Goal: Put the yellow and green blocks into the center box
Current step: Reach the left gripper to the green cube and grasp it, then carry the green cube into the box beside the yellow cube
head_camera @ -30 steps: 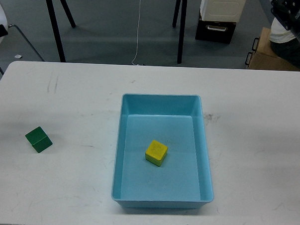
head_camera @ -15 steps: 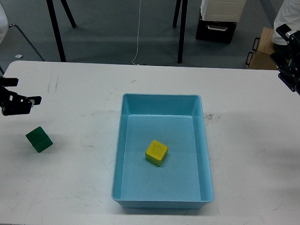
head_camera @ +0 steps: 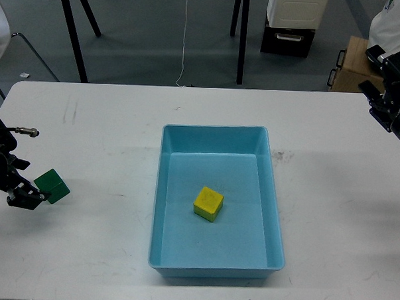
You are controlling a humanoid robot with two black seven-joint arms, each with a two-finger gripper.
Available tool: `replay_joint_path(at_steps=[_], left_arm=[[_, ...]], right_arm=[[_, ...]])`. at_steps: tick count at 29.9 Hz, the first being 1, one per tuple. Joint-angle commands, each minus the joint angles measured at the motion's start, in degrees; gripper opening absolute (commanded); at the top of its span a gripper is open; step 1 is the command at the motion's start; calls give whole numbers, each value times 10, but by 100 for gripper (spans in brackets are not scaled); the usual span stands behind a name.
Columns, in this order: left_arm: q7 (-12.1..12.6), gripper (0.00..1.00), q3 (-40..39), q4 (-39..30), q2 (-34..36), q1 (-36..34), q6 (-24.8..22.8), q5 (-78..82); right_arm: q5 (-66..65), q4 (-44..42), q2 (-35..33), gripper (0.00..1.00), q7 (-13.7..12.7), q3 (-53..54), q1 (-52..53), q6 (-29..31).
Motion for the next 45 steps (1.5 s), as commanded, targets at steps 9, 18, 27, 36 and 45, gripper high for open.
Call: replay_joint_path(at_steps=[9,18,27,36,45], left_arm=[[0,95,20,55,-56,0,0,0],[0,62,21,77,-76,1,0,0],[0,23,18,96,-81,-5,14,0],[0,21,13,1,-31,-139,8,-53],[0,21,13,-176,-65,-265,0,-57]], right_arm=[[0,-1,-1,97,0,1,-13,-9],[0,-2,-1,97,0,1,-13,-9],[0,-4,-2,97,0,4,-13,-10],[3,-86,-7,97,0,24,-13,-21],[3,-148,-3,97,0,23,-45,-21]])
